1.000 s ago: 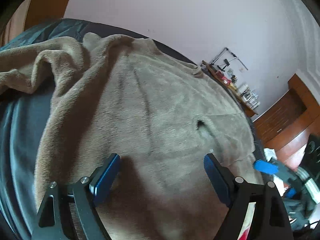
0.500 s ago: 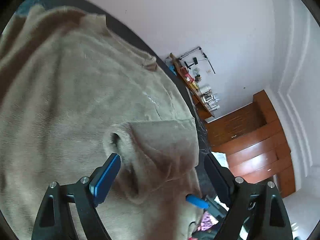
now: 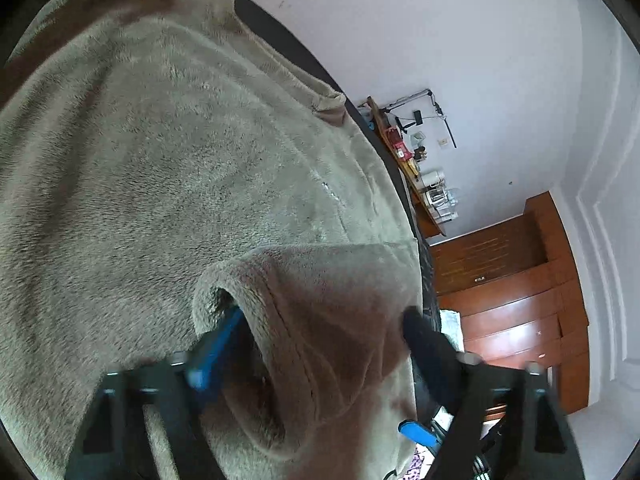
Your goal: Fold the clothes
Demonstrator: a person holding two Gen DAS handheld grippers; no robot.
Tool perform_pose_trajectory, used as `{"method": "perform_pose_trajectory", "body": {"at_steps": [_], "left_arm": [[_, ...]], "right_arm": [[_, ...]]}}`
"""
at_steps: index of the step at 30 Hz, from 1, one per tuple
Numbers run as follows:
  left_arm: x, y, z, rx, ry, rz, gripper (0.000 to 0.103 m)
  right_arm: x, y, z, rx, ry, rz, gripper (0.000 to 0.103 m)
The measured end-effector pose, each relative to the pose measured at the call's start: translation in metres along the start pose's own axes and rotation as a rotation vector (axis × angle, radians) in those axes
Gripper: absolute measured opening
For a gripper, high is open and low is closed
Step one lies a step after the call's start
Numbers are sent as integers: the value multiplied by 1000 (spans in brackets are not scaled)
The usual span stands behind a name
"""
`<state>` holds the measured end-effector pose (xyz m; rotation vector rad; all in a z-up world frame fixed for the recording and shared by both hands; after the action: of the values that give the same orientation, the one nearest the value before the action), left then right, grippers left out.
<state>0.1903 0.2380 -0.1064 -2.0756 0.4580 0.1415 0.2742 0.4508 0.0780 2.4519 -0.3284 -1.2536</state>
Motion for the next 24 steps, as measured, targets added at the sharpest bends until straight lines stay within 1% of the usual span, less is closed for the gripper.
{"method": "perform_pose_trajectory", "body": {"at_steps": [1,2,3,5,6,7,11,16,20,24], "left_arm": [[-1,2,4,-10,7,-5,51],[-2,3,9,-20,13,-9,43],[-2,5,13,-38,19,-8,32],[-2,5,19,-67,26,3,25],[-4,4,20,-81,23,14,19],[-6,1,19,-95,13,30,17],[-27,-17,8,-95,-35,96,13],[-75,-45,-16,-127,-128,203,13],[-112,-47,-39,-141,-203,215,13],[-140,-38,-66,-194,-284,209,13]], "right_arm": [[0,-1,-2,2,-4,3,84],[0,-3,-3,4,-9,5,84],[1,-5,-4,7,-13,7,84],[1,-8,-6,15,-21,13,84],[1,-10,-7,21,-25,17,84],[1,-12,-9,27,-30,21,84],[-4,-21,-15,58,-46,41,84],[-17,-32,-26,107,-79,50,84],[-31,-45,-34,174,-100,59,84],[-43,-59,-40,214,-115,83,84]]}}
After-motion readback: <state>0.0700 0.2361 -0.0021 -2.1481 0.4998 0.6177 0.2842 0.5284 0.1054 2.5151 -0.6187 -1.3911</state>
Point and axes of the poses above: each gripper's, at about its wrist camera, not at the fingertips, and z roughly the way its jaws point, y to its left, x to its underside, the point moved 2 cm from there along z, roughly the way its jaws point, and after that the axes turned 1 degree about z, right-handed, at the moved point
